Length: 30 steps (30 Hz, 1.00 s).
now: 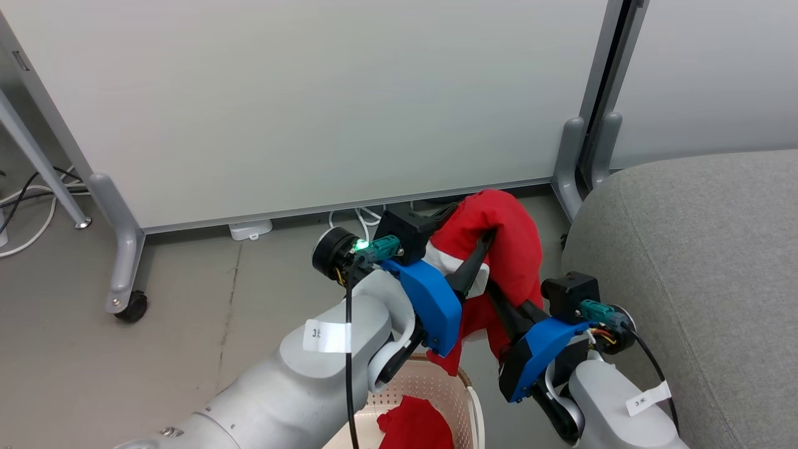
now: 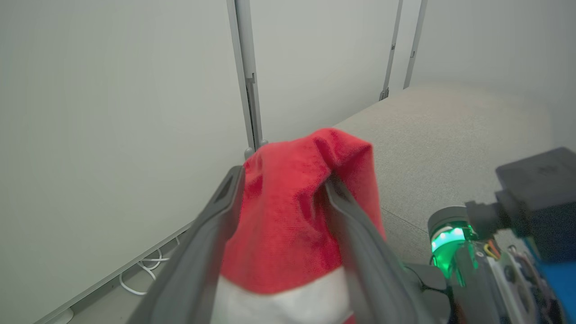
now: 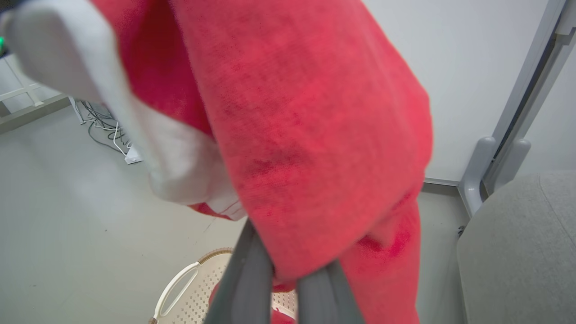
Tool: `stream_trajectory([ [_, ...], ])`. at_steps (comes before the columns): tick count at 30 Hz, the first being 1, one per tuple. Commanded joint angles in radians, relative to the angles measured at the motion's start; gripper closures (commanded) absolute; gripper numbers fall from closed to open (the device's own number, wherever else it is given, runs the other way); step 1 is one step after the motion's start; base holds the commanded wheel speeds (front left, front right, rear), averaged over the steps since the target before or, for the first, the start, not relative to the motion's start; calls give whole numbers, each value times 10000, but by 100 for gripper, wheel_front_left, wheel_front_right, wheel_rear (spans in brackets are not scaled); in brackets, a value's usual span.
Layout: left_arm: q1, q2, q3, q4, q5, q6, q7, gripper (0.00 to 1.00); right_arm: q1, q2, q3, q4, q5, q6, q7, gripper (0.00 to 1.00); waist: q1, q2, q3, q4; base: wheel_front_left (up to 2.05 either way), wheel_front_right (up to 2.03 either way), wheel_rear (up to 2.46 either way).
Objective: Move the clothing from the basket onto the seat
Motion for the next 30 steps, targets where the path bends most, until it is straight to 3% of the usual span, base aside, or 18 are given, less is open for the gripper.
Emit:
stream_trajectory([
  [1, 240, 4, 164, 58, 10, -90, -79, 0, -159, -36, -75, -39, -74, 5, -65, 100, 0, -1, 49, 27, 0, 0, 0],
  [5, 709, 43, 1094, -170, 678, -179, -87, 0, -178, -36, -207, -99, -186, 5, -67, 100, 0, -1, 167, 103, 0, 0, 0],
  [19, 4157, 1058, 4822, -2224, 3976, -953, -92, 0, 77, -35, -791, -354, -568, 5, -58, 100, 0, -1, 438, 198, 0, 0, 0],
  [30, 6207, 1090, 7180, -3318, 5626, -1126, -93, 0, 302, -36, -1275, -551, -851, 5, 64, 100, 0, -1, 589, 260, 0, 0, 0],
])
